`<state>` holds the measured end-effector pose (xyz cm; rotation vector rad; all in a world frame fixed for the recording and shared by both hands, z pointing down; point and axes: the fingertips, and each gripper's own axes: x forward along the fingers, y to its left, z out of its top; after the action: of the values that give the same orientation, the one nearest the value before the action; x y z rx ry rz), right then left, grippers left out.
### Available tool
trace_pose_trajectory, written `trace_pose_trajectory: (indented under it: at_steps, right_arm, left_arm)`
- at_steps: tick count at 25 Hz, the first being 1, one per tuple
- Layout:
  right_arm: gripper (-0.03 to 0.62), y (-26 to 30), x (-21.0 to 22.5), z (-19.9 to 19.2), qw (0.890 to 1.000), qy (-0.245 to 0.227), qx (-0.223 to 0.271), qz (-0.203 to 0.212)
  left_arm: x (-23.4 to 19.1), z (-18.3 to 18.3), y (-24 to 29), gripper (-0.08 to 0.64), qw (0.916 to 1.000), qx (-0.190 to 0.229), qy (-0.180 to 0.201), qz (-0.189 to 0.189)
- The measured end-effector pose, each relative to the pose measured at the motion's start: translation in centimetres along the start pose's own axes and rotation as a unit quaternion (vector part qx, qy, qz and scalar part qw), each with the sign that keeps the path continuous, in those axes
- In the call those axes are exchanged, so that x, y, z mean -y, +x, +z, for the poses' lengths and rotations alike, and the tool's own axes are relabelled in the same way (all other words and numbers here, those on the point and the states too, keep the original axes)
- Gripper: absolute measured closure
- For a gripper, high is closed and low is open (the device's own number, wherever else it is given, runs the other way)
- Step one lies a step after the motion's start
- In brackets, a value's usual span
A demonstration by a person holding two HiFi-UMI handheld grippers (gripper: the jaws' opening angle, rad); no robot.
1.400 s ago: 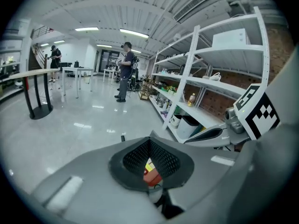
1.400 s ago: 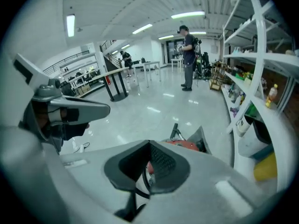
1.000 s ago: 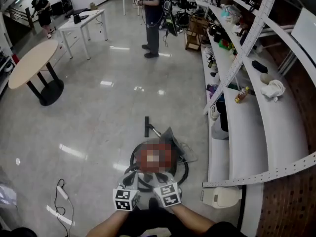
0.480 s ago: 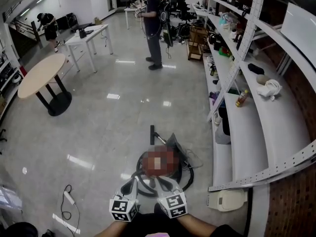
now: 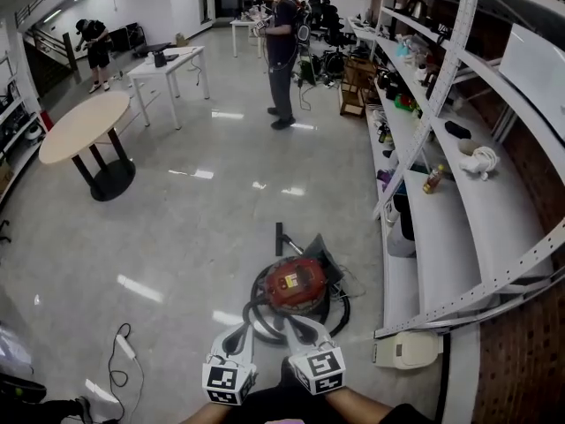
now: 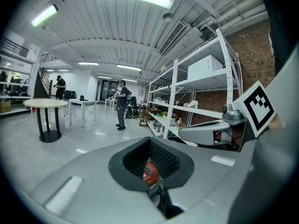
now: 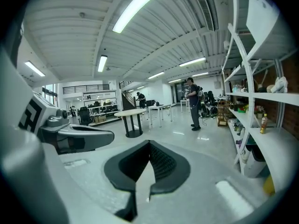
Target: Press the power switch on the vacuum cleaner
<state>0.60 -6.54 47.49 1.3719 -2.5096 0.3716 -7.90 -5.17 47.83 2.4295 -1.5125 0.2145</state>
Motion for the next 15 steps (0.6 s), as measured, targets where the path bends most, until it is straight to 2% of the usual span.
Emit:
trace_pose_trajectory:
  at_steps: [7,15]
  right_arm:
    - [0.6,-3.5,-7.8,-2.9,1.0,0.014,-0.005,-0.014]
    - [0.6,-8.1,-13.1,-5.3,0.999,0.024,-0.01,-0.04]
  left_arm:
    - [-1.1,-4.2,-8.8,0.545,0.9996,-0.018,-0.009,-0.017]
    - [0.4,-6.2,-15.3,0.545,0.9982,-0.015,-0.012,-0.056]
